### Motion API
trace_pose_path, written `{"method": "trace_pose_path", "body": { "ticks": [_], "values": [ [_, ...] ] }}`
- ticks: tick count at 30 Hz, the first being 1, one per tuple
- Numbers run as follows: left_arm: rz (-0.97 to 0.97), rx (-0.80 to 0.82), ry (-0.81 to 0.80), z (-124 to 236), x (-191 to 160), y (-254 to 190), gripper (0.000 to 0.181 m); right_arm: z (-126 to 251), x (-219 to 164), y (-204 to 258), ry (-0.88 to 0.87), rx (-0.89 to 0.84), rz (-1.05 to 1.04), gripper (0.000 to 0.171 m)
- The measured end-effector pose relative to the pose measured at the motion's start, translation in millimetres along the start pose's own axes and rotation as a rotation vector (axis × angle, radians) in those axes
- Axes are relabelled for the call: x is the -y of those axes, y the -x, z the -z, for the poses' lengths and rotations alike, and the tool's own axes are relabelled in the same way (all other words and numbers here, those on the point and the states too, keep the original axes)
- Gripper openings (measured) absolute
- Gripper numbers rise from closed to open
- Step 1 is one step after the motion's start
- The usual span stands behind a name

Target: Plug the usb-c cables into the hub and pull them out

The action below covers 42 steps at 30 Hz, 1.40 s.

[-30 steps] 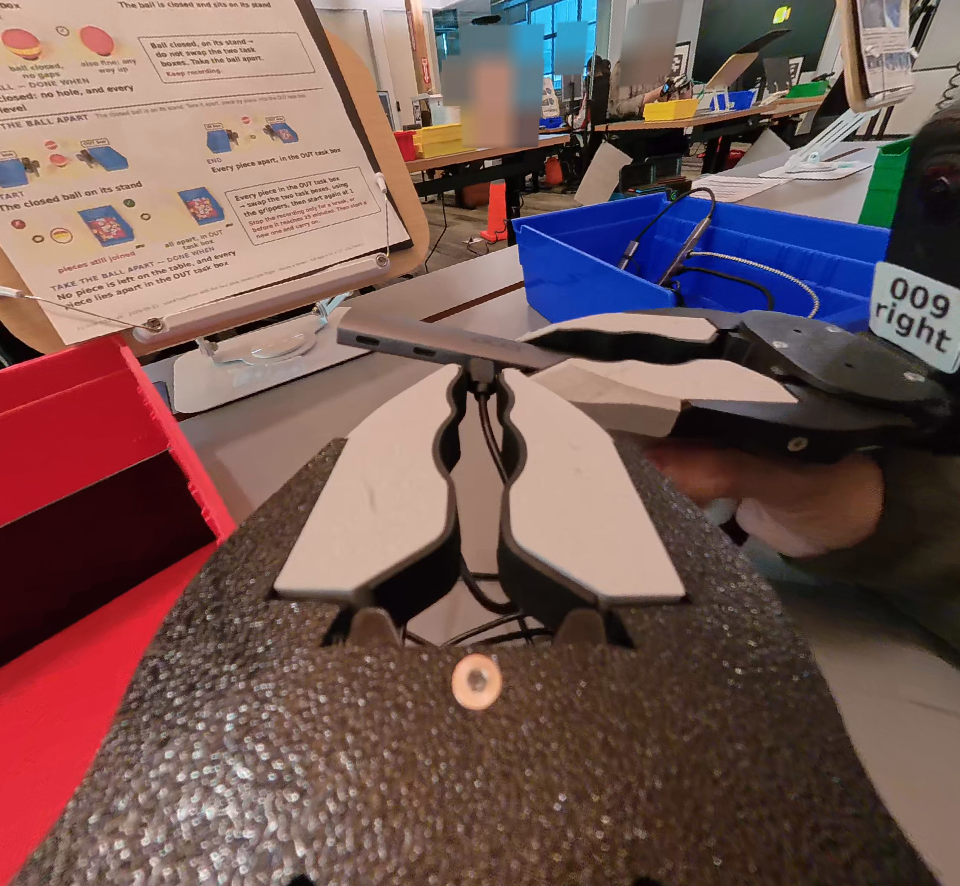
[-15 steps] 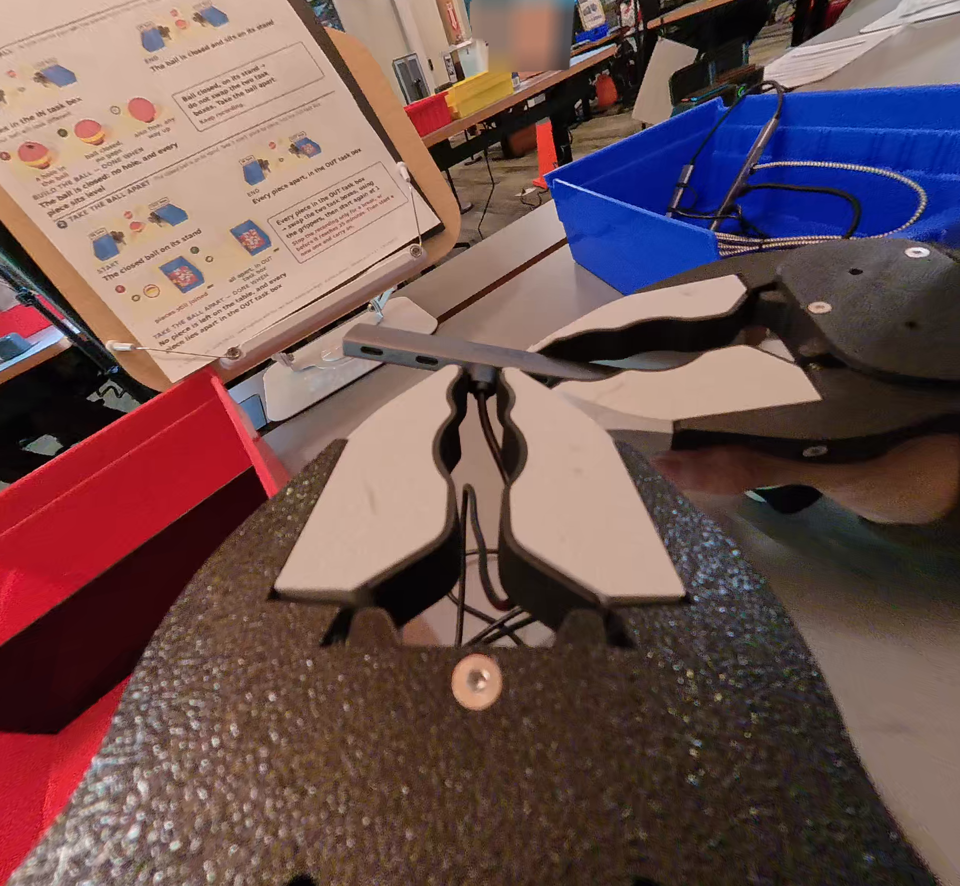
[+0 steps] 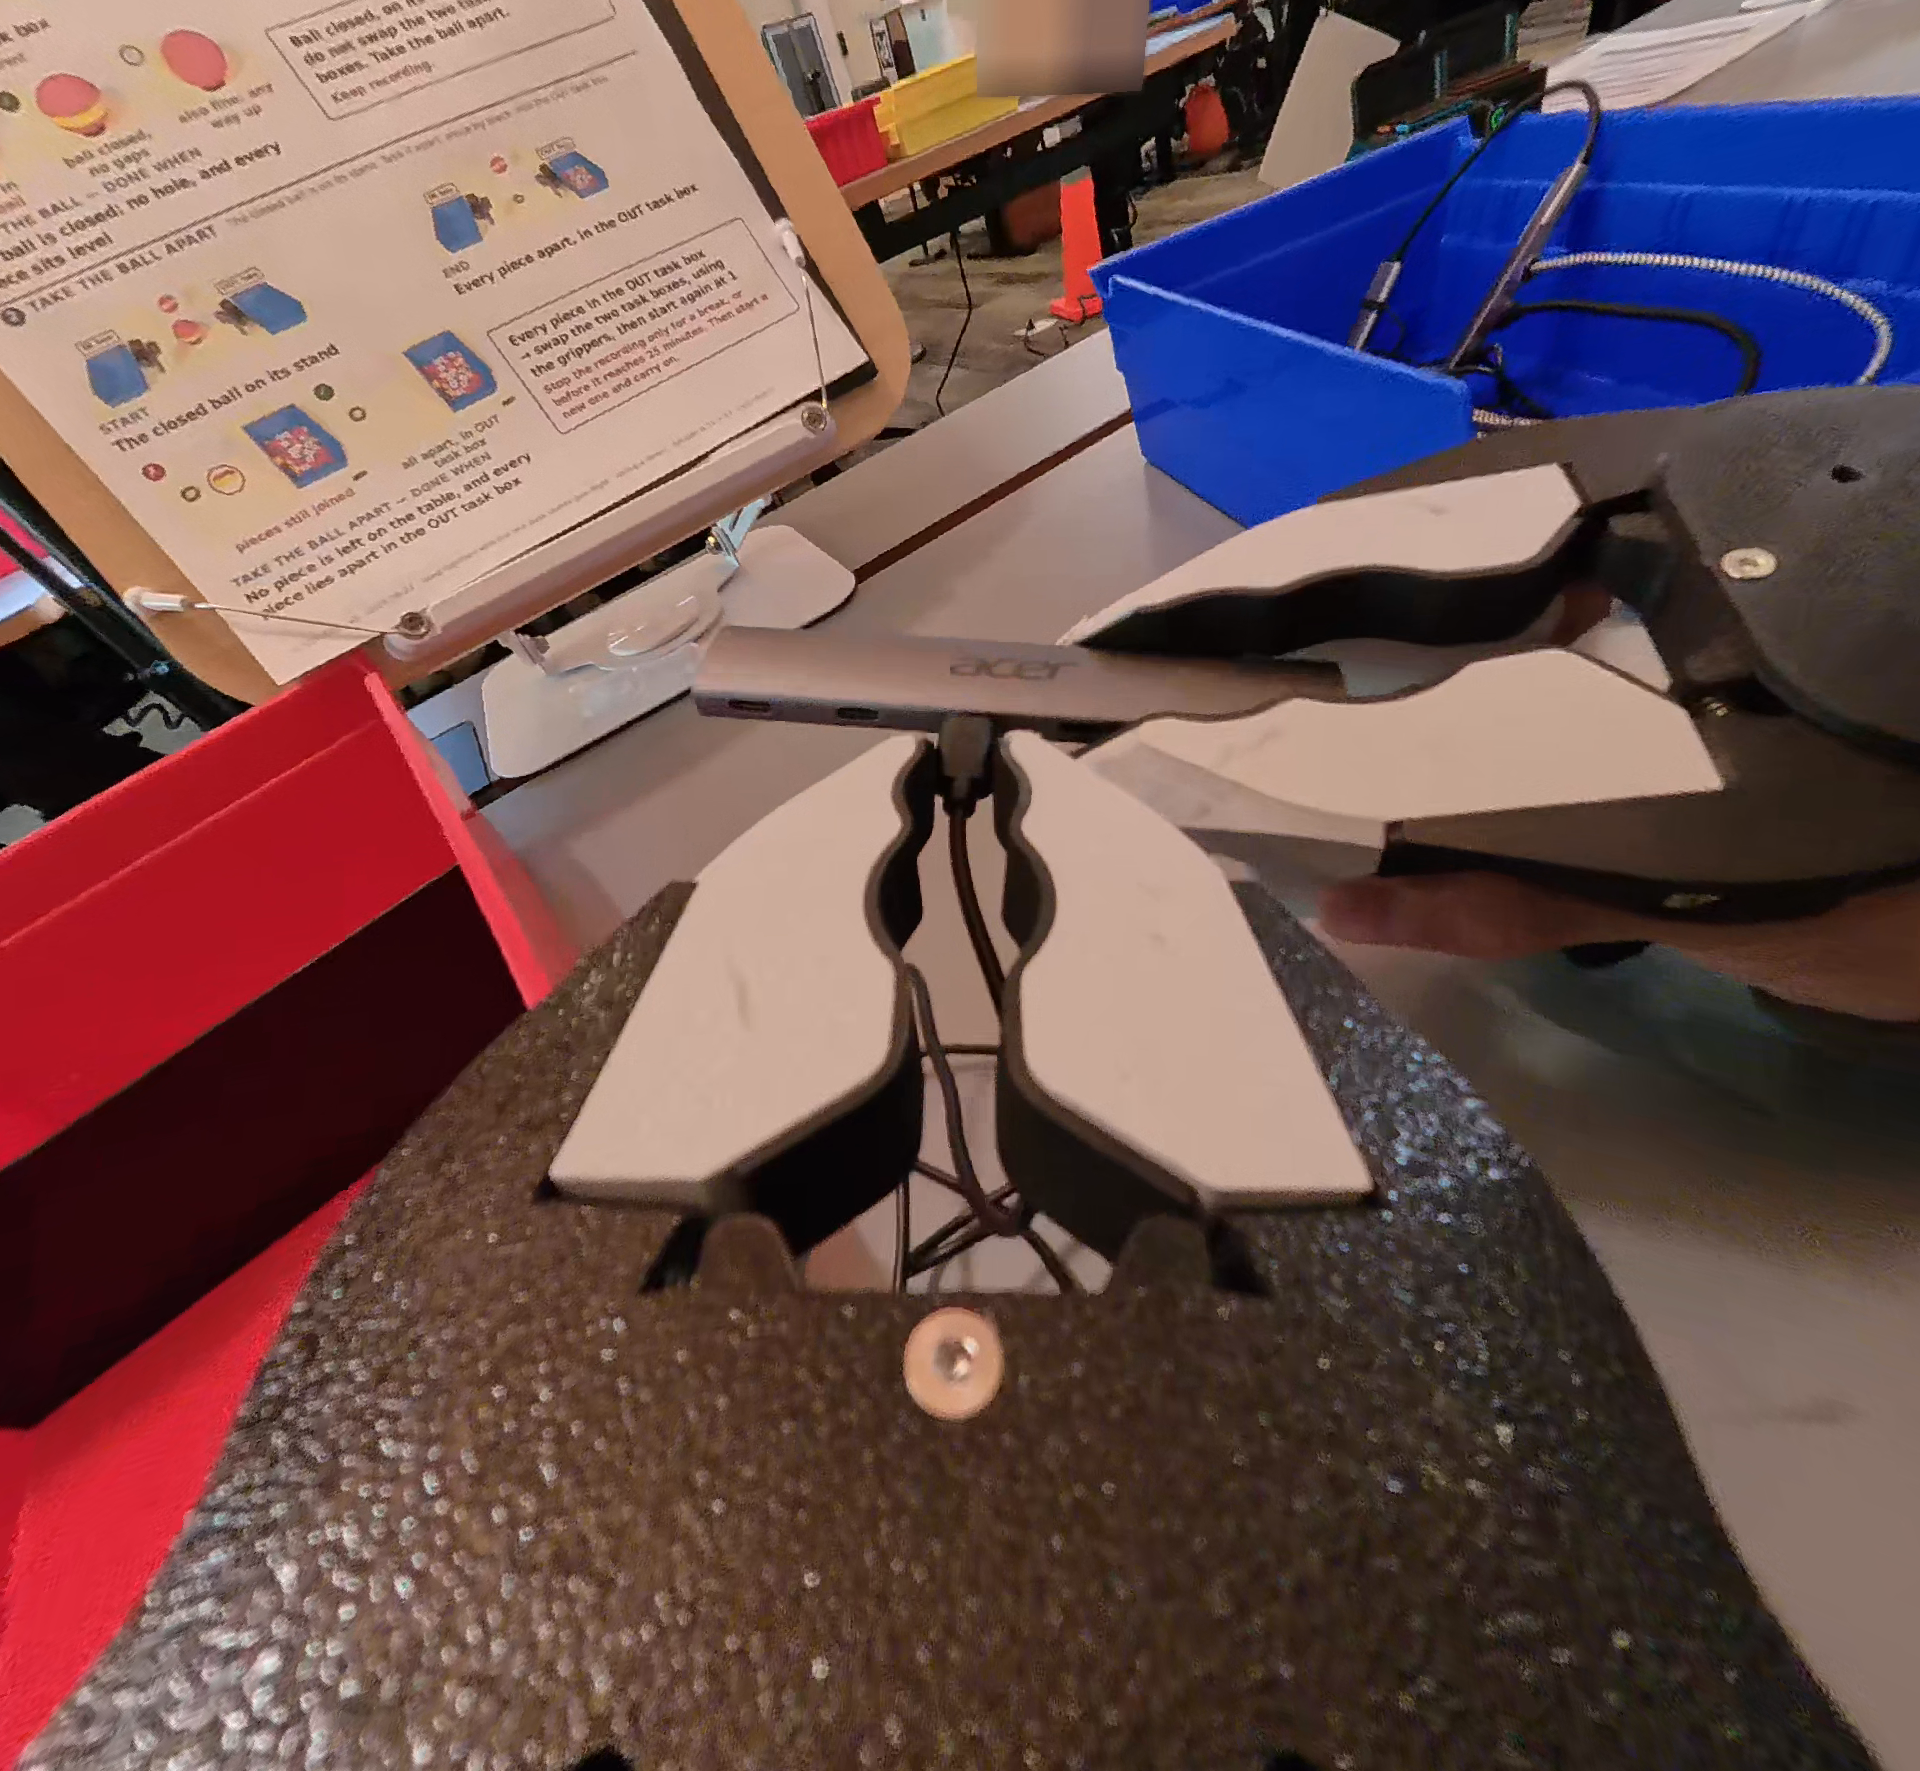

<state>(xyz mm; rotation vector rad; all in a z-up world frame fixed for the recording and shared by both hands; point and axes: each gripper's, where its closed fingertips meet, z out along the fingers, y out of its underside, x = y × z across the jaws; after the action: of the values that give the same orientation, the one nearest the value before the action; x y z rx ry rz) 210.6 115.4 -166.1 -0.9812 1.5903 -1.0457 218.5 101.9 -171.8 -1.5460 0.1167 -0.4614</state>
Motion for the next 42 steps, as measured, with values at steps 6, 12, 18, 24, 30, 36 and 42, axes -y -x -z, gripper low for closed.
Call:
{"method": "trace_pose_path", "body": {
  "ticks": [6,12,18,24,30,36,42],
  "values": [
    [-0.011,-0.027,-0.065,0,7,-2,0.01,2,7,-5,-0.031,-0.025,0.041,0.024],
    [-0.067,-0.083,-0.114,12,25,-2,0.021,15,38,-9,-0.138,-0.098,0.263,0.024],
    [-0.117,-0.101,-0.074,14,25,-8,0.008,17,38,-11,-0.125,-0.117,0.314,0.024],
    [-0.173,-0.07,-0.042,13,21,-7,0.005,16,36,-12,-0.112,-0.108,0.302,0.024],
    [-0.202,-0.083,-0.02,11,16,-8,0.004,14,30,-12,-0.092,-0.036,0.258,0.024],
    [-0.175,-0.076,0.007,9,12,-7,0.004,12,25,-12,-0.067,-0.041,0.207,0.024],
    [-0.147,-0.11,-0.001,11,12,-6,0.004,9,17,-13,-0.039,-0.023,0.149,0.024]
  ]
}}
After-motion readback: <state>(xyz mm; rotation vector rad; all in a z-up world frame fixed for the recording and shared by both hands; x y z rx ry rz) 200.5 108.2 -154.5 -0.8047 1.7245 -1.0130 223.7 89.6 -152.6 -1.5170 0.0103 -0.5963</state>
